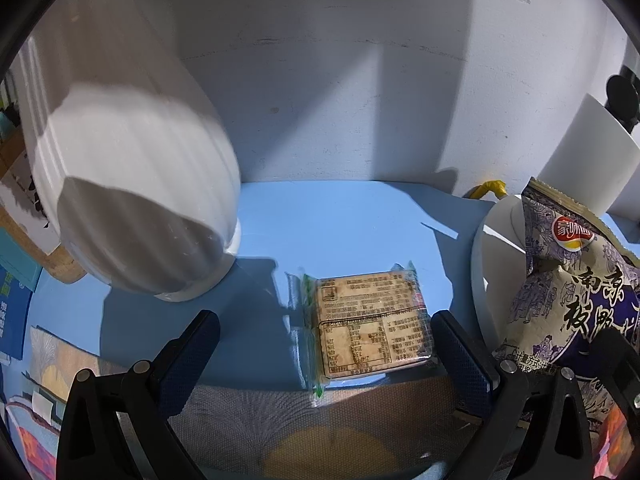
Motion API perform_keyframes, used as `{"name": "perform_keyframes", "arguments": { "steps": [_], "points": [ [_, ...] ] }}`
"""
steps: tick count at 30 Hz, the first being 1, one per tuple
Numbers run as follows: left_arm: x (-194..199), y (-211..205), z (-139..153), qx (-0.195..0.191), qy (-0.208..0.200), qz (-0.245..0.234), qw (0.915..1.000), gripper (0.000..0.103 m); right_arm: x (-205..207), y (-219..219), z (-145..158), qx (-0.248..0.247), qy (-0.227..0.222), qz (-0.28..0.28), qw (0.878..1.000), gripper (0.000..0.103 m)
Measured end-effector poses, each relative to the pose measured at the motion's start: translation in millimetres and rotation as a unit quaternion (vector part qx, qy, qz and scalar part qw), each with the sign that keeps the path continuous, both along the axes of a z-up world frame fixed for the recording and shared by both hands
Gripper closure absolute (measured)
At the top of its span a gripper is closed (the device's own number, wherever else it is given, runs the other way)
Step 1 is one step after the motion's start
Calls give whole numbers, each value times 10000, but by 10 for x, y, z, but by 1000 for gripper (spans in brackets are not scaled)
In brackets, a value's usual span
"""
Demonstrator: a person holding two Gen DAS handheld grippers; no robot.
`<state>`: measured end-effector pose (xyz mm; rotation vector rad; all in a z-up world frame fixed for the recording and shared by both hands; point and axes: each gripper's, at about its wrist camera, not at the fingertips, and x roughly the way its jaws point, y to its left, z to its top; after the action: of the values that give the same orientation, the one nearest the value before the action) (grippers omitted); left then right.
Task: Organize snacks
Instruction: 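Grasp the square cracker pack with the left gripper while the right grasps the purple chip bag, then carry both packs over the amber bowl and open both grippers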
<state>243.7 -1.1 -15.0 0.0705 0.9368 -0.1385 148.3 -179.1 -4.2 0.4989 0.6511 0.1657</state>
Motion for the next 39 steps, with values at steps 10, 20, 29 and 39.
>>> {"name": "perform_keyframes", "arguments": {
  "steps": [10,20,29,39],
  "points": [
    [-159,-84,76,-136,-340,-191,9991,56,-28,-35,-27,305,-223,137,9992,69],
    [-331,249,160,-537,-746,302,9953,56,-170,-56,38,405,-698,182,9966,71],
    [-963,262,569,-998,-749,229,9919,56,-659,-323,318,1506,-1101,276,9821,72],
    [-1289,-600,1567,-1293,-1301,-834,9795,56,-1513,-1268,1206,1468,-1745,-209,9734,72]
  ]
}}
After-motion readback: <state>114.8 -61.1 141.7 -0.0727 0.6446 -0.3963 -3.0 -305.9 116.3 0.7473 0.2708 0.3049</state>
